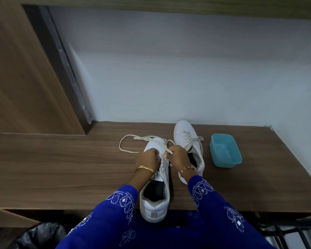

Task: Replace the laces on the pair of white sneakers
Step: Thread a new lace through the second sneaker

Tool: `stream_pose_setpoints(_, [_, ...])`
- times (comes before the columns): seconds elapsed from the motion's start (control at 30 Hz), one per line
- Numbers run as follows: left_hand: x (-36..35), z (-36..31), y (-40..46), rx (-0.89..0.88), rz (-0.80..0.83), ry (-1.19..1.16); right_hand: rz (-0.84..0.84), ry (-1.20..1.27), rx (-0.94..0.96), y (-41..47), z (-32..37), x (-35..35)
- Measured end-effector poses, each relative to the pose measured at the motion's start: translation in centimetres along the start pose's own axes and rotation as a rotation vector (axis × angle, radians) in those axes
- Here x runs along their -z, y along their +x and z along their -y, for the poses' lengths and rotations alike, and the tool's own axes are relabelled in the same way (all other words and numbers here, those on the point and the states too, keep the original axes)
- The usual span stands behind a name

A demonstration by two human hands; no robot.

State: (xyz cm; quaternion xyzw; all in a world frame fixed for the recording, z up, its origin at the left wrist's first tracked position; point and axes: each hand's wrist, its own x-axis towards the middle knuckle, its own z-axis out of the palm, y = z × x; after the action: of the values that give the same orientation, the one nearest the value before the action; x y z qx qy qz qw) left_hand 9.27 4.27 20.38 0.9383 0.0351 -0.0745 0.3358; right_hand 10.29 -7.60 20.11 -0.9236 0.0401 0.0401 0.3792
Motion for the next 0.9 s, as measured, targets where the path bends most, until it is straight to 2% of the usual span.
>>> stream_pose_setpoints(0.2, [0.1, -1.1, 0.1, 0.014, -0.092, 0.292, 0.025, 0.019, -0.039, 0.4, 0.0, 0.0])
stream_pose_setpoints(0.53, [-0.4, -0.6, 0.5, 0.034, -0.044, 0.230, -0.012, 0.052, -0.027, -0.2, 0.0, 0.1])
stream_pose_setpoints(0.63, [-0.4, -0.3, 1.3, 0.019, 0.051, 0.144, -0.057, 0.114, -0.089, -0.9, 0.4, 0.2])
stream_pose_setpoints(0.73, [-0.3, 0.5, 2.1, 0.038, 0.108, 0.023, -0.049, 0.301, -0.198, -2.5, 0.7, 0.4])
stream_pose_setpoints(0.9, [0.2, 1.1, 2.1, 0.142, 0.176, -0.384, -0.001, 0.297, -0.183, -4.1, 0.9, 0.6])
